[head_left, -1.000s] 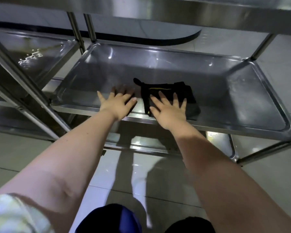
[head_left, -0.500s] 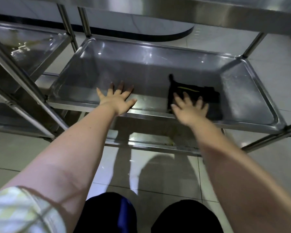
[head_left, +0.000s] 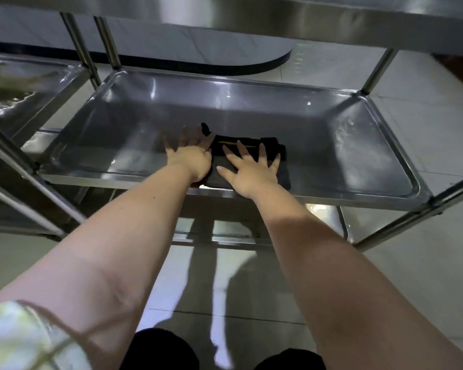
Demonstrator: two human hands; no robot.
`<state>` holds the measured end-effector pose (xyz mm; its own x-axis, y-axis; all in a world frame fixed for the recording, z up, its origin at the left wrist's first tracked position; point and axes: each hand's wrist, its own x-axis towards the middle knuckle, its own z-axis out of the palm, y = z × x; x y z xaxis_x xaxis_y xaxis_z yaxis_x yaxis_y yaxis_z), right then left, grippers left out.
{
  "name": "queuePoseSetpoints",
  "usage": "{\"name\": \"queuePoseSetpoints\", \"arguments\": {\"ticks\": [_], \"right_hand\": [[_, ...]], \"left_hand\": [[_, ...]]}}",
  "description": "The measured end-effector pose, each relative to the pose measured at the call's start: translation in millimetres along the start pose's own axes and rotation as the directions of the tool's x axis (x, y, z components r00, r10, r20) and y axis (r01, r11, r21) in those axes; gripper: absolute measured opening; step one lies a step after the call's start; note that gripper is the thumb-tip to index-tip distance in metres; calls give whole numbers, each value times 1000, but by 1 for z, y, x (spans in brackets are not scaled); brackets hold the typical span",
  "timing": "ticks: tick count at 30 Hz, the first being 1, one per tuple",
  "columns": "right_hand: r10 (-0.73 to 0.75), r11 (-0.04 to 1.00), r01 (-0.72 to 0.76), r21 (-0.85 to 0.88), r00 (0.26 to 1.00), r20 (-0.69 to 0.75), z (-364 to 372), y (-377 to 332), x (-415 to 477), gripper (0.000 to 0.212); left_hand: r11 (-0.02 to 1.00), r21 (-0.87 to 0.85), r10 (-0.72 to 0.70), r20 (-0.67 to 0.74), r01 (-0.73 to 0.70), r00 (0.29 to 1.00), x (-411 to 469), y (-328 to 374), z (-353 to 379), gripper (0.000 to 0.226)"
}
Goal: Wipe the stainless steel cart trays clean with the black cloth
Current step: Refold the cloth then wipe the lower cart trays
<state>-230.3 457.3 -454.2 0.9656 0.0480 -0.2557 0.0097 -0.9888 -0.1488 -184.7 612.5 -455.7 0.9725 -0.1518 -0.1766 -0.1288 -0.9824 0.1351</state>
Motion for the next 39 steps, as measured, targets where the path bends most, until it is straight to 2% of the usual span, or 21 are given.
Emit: {"name": "queuePoseSetpoints", "arguments": {"ticks": [4, 9, 12, 15, 17, 21, 23, 25, 28, 33, 36, 39], "right_hand": [[34, 999, -34, 5, 998, -59, -5, 60, 1, 67], [286, 958, -283, 50, 954, -84, -19, 200, -13, 69], [370, 929, -366, 55, 925, -88, -21, 237, -21, 69], [415, 910, -410, 66, 904, -101, -21, 223, -21, 67], [387, 921, -379, 90, 916, -107, -18, 188, -16, 66], [104, 994, -105, -10, 992, -68, -5, 94, -6, 63], [67, 998, -68, -18, 997, -27, -8, 78, -3, 64], [92, 996, -92, -9, 996, -12, -14, 86, -4, 67], [98, 995, -99, -19, 994, -41, -12, 99, -8, 68], [84, 996, -88, -25, 990, -117, -3, 108, -11, 68], [124, 992, -123, 10, 987, -105, -9, 143, -13, 67], [302, 953, -296, 68, 949, -94, -19, 214, -24, 65]], "left_hand": [[999, 23, -34, 31, 34, 999, -2, -4, 8, 54], [999, 19, -30, 20, 29, 999, -2, 2, 12, 56], [999, 20, -30, 0, 30, 1000, -2, 6, 15, 56], [999, 37, -22, -5, 22, 1000, -5, 11, 14, 57], [999, 44, -17, 5, 17, 1000, -8, 13, 12, 57], [998, 58, -42, 42, 40, 998, -10, 16, 7, 54], [995, 96, -20, 33, 17, 999, -5, 32, 2, 53], [995, 86, 50, 33, -52, 998, 3, 63, -1, 51], [993, -27, 116, 34, -115, 993, 12, 107, 7, 51], [965, -245, 77, -58, -89, 995, 14, 111, 28, 55], [976, -192, 102, -33, -107, 994, 15, 110, 26, 56], [987, -74, 138, -53, -142, 989, 18, 110, 30, 67]]}}
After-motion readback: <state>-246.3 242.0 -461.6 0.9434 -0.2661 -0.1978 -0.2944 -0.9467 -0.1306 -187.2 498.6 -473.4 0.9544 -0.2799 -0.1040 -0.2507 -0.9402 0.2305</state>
